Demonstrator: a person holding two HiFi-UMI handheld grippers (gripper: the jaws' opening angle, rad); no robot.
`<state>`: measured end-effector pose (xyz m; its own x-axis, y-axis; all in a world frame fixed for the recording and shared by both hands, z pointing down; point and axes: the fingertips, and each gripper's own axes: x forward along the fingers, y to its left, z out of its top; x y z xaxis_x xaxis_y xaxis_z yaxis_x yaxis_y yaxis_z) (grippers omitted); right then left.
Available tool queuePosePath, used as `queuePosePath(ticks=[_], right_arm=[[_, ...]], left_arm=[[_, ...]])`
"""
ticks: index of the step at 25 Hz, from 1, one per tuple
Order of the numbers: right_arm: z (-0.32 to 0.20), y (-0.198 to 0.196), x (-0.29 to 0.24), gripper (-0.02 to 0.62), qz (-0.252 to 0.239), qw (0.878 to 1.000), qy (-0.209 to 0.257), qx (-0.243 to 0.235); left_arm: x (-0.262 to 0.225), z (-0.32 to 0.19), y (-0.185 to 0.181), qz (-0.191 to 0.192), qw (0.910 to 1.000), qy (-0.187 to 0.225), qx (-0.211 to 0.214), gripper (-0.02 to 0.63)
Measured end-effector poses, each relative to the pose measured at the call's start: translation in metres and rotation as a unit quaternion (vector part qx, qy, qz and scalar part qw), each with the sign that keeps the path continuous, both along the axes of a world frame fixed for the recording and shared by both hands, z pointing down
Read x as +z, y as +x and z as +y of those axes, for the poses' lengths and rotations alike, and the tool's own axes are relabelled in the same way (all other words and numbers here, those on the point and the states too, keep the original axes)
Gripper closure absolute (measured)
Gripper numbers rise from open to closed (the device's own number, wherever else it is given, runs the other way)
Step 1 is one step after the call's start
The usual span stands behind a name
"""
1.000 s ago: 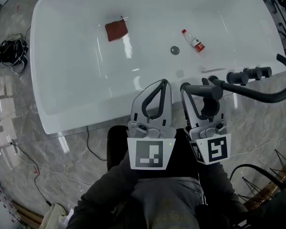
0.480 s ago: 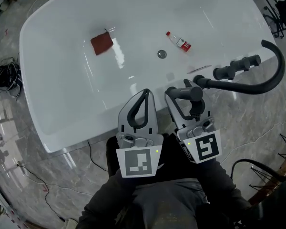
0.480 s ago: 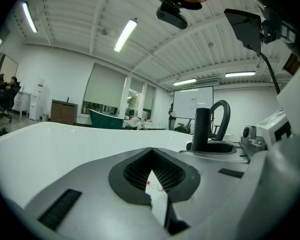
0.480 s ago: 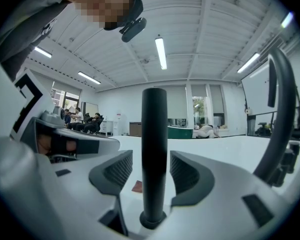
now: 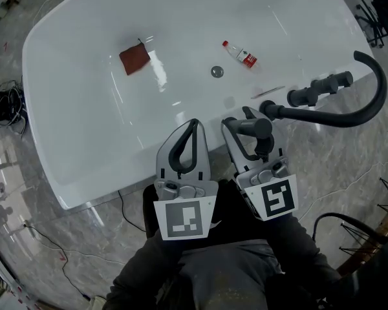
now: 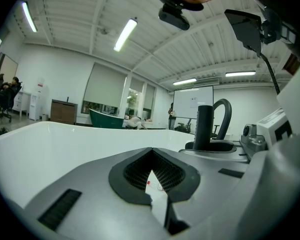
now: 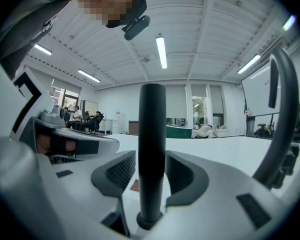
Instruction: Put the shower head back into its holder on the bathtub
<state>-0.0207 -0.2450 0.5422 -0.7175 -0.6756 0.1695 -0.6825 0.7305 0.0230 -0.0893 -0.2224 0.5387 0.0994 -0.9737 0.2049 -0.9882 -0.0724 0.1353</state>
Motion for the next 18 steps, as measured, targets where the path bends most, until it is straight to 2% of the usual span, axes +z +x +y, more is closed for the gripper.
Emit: queuePosePath(ticks=[9,18], right_arm=[[0.0,-0.005,-0.005,0.408,-0.02,1.0,0.013,-0.012],[0.002,-0.011,-0.006,0.408,-0.017,1.0,0.015,-0.02]], left_arm=[[0.001,-0.001,-0.001,0.0,1.0,0.0,0.003,0.604],[0.001,0.002,-0.006,0.003,1.0,-0.005,-0.005,0.604]])
